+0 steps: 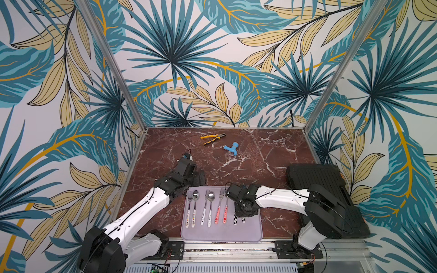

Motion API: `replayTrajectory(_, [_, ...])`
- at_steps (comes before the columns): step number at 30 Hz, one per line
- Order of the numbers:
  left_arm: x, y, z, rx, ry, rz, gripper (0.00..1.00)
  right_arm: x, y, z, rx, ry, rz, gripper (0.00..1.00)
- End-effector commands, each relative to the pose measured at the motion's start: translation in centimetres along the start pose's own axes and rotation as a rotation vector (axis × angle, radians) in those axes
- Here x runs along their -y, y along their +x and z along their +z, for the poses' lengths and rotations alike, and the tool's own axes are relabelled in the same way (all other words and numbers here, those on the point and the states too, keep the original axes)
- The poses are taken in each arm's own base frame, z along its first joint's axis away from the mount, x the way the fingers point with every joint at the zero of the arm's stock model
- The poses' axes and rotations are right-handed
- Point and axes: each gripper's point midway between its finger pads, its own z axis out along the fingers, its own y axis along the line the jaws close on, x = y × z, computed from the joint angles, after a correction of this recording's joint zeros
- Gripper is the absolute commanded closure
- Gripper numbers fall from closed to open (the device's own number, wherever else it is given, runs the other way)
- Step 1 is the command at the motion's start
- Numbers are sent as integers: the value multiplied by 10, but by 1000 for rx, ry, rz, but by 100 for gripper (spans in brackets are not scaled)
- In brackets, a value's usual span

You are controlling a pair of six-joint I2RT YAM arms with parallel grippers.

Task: Set the spoon and fork side by side
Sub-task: Place the spoon on the tray.

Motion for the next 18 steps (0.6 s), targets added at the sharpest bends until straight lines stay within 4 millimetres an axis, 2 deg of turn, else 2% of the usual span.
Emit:
replayTrajectory(1, [-5,3,1,1,-9,12,0,8,14,8,-35,7,40,97])
replayTrajectory(18, [-5,3,-1,1,-10,12,0,8,19,0,-35,3,20,88])
